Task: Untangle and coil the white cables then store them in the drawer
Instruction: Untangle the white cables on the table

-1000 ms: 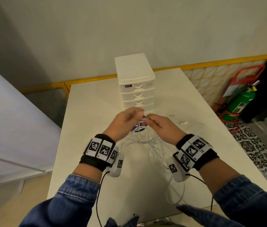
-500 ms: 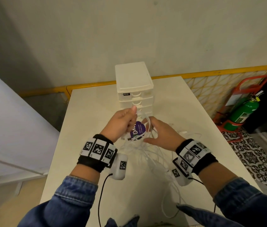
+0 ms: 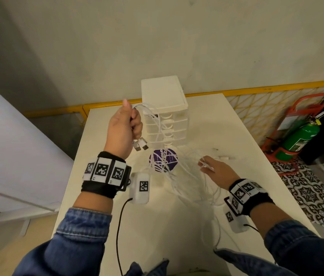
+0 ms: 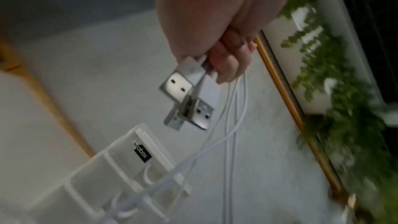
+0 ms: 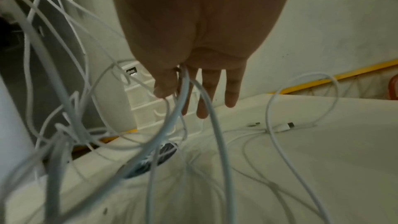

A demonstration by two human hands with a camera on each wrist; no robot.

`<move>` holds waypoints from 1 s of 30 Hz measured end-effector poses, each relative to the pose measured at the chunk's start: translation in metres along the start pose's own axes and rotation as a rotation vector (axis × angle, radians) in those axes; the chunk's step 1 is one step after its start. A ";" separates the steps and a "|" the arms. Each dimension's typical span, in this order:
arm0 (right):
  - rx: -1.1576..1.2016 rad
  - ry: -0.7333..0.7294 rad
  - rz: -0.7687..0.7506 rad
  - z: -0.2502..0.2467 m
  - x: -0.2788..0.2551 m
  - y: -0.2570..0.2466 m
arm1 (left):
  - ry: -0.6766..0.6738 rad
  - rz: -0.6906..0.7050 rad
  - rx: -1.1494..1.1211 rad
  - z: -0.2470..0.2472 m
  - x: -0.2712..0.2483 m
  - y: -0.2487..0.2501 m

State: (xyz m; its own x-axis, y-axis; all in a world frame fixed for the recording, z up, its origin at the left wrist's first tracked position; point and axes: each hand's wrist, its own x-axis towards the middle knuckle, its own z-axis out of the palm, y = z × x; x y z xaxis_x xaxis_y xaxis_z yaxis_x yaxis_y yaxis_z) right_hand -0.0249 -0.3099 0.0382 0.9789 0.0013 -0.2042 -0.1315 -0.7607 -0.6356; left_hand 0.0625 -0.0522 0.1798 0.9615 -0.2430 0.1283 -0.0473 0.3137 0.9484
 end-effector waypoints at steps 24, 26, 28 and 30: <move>0.436 0.183 -0.175 -0.006 0.030 -0.063 | -0.175 0.023 -0.070 0.029 -0.012 0.007; 0.393 0.157 -0.150 -0.004 0.028 -0.058 | -0.154 0.038 -0.098 0.029 -0.011 0.007; 0.368 0.144 -0.163 -0.001 0.026 -0.053 | -0.142 0.047 -0.149 0.030 -0.009 0.009; 0.332 0.167 -0.198 0.004 0.024 -0.052 | -0.135 0.050 -0.215 0.030 -0.006 0.010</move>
State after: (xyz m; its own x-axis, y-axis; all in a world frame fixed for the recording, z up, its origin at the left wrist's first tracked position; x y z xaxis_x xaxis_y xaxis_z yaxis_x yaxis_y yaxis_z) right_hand 0.0052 -0.2674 0.0634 0.9986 0.0010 0.0521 0.0455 -0.5056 -0.8616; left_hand 0.0478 -0.0751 0.1968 0.9138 -0.3385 0.2245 -0.0210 0.5127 0.8583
